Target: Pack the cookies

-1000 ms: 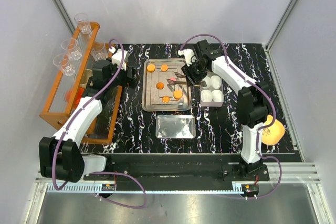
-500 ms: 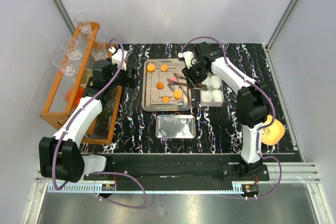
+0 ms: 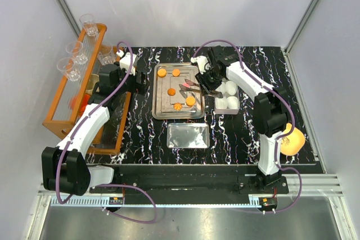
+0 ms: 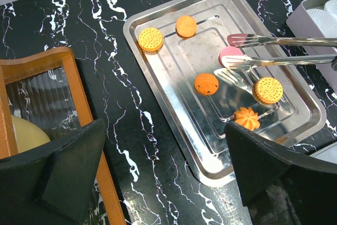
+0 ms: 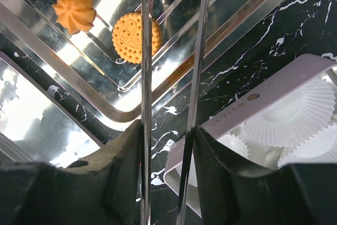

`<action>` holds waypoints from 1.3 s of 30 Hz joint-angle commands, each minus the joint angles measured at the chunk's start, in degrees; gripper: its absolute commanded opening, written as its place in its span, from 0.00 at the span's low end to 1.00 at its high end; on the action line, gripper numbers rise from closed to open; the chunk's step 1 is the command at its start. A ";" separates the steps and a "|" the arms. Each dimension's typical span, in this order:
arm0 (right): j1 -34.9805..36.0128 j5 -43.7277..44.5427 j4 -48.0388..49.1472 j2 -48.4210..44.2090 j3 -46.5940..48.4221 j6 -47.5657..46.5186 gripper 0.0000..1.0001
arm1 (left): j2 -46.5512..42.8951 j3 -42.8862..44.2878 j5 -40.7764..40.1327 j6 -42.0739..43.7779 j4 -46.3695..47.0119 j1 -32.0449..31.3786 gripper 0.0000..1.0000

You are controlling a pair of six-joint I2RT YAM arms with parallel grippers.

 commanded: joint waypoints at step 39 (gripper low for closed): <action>1.02 4.47 -1.85 -12.31 3.78 2.57 0.16 | -2.29 0.19 -0.39 0.10 3.09 -0.21 0.99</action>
